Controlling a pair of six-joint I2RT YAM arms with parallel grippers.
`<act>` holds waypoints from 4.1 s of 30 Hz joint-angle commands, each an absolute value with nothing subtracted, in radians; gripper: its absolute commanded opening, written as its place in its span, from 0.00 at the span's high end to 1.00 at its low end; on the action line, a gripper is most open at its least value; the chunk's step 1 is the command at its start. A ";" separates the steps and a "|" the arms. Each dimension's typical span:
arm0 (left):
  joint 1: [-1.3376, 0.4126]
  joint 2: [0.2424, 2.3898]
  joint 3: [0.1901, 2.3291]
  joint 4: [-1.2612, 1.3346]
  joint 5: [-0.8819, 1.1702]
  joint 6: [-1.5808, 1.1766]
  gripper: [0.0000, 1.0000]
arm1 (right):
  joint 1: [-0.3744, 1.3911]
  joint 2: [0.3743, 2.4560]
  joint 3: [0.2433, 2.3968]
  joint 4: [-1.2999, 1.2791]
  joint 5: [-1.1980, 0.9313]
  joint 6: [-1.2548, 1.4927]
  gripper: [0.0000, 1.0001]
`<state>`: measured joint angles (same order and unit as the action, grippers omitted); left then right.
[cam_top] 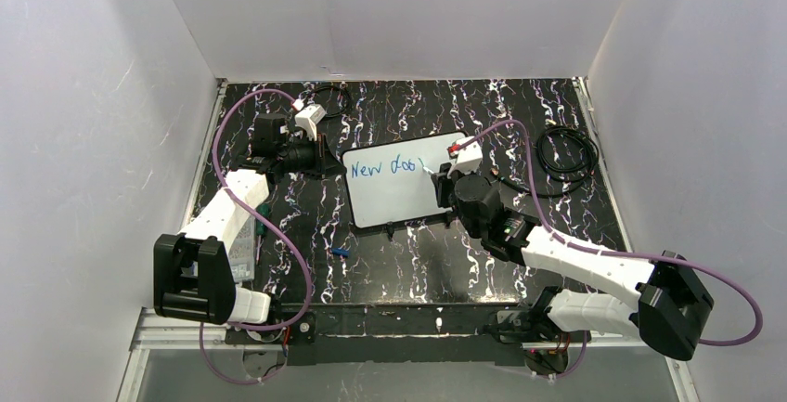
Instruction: Write a sentence on the whiteboard
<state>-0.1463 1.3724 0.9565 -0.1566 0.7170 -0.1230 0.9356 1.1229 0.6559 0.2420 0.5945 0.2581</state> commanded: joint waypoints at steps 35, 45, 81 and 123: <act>-0.155 1.330 0.957 -0.166 0.743 -0.117 1.00 | 0.924 1.070 0.663 0.362 0.696 0.217 0.99; -0.155 1.333 0.959 -0.166 0.744 -0.117 1.00 | 0.912 1.102 0.664 0.366 0.681 0.225 0.99; -0.155 1.326 0.957 -0.166 0.742 -0.117 1.00 | 0.910 1.071 0.614 0.247 0.683 0.276 0.99; -0.156 1.324 0.957 -0.166 0.742 -0.119 1.00 | 0.923 1.138 0.595 0.392 0.334 0.291 0.99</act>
<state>-0.1490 1.3651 0.9565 -0.1631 0.7177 -0.1230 0.9180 1.1191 0.5907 0.3252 0.3672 0.2848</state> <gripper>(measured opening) 0.086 0.162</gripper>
